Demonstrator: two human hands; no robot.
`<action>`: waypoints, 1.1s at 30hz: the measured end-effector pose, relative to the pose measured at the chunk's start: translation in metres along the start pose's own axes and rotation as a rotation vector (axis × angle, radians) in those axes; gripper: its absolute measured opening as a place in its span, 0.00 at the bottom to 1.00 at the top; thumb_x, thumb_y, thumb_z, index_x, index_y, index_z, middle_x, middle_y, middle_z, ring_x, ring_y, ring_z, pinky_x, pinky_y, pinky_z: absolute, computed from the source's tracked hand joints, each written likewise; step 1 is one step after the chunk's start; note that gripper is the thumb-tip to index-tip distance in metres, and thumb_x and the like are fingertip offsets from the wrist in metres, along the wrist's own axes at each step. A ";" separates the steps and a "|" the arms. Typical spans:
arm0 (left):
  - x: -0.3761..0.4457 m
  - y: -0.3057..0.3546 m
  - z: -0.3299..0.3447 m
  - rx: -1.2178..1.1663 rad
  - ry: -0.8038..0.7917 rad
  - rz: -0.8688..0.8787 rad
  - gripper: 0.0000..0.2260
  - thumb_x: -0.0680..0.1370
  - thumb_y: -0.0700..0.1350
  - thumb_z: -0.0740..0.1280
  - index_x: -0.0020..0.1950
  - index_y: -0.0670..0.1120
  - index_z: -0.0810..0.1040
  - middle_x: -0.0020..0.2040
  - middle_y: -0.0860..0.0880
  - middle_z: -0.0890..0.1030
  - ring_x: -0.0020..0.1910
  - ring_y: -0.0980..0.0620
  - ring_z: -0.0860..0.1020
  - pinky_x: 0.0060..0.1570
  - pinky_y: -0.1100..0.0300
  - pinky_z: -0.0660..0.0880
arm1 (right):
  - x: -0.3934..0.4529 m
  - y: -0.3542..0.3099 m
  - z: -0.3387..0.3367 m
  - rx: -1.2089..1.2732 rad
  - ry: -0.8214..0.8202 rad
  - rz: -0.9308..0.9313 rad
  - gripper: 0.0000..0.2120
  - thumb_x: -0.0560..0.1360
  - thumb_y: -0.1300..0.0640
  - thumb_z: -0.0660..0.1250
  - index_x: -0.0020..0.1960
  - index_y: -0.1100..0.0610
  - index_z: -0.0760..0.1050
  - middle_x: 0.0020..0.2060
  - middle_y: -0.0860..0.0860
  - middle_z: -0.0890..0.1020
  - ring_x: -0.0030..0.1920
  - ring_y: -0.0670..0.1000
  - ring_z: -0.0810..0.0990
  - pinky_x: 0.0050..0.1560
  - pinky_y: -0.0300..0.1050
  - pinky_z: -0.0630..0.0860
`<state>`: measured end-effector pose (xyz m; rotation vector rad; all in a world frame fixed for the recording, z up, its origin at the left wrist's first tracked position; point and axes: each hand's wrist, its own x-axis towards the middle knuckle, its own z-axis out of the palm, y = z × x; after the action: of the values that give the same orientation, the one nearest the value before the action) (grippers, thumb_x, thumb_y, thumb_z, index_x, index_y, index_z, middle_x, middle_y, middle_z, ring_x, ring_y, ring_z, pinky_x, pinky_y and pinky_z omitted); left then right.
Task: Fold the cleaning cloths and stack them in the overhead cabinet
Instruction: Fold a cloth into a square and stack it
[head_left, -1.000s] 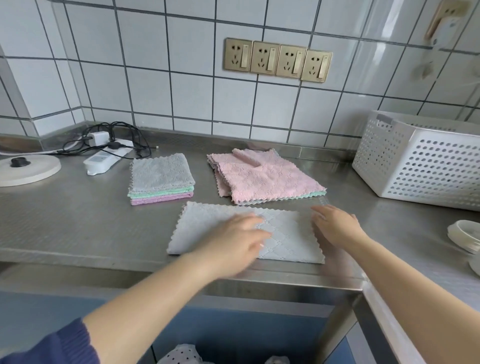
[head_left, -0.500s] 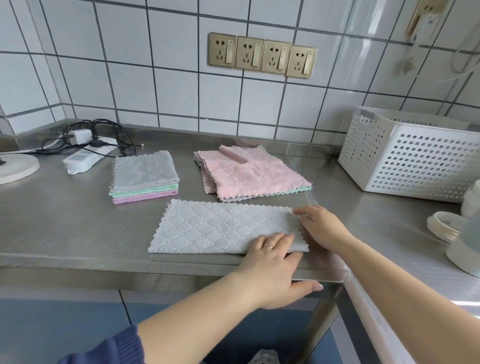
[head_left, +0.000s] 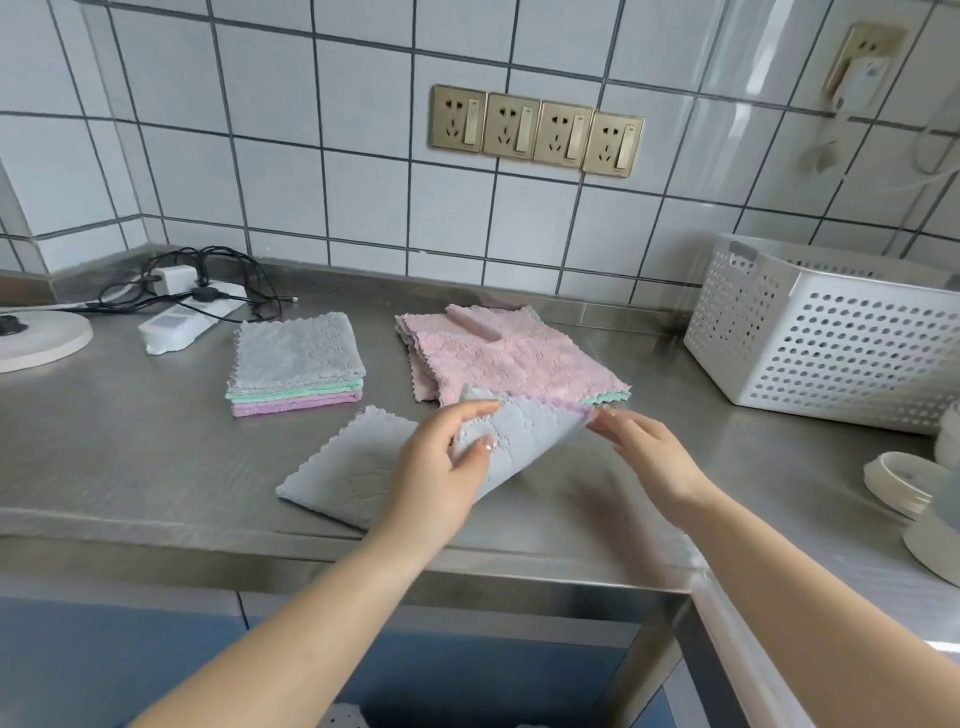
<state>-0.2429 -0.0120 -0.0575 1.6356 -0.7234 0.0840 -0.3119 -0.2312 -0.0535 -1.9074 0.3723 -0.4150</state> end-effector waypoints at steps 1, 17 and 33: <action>0.001 -0.001 -0.007 -0.025 0.025 -0.022 0.14 0.76 0.36 0.65 0.55 0.54 0.78 0.36 0.59 0.74 0.30 0.63 0.69 0.33 0.73 0.65 | 0.001 -0.005 0.005 0.027 -0.013 -0.017 0.11 0.79 0.51 0.60 0.49 0.50 0.81 0.52 0.42 0.83 0.58 0.40 0.77 0.63 0.40 0.67; 0.011 -0.032 -0.112 0.243 0.072 -0.161 0.04 0.71 0.51 0.67 0.45 0.59 0.76 0.45 0.57 0.81 0.42 0.53 0.81 0.50 0.50 0.77 | 0.049 -0.059 0.101 -0.184 0.045 -0.245 0.08 0.74 0.58 0.69 0.38 0.51 0.73 0.32 0.43 0.76 0.28 0.38 0.70 0.31 0.29 0.65; 0.014 -0.056 -0.152 0.439 -0.222 -0.303 0.03 0.73 0.48 0.70 0.41 0.54 0.77 0.40 0.58 0.79 0.39 0.62 0.78 0.34 0.75 0.69 | 0.082 -0.059 0.153 -0.684 -0.234 0.000 0.05 0.75 0.51 0.67 0.43 0.52 0.76 0.37 0.45 0.76 0.40 0.47 0.73 0.35 0.35 0.66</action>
<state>-0.1518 0.1219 -0.0670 2.1841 -0.6431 -0.1714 -0.1659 -0.1211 -0.0414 -2.5879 0.3876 -0.0518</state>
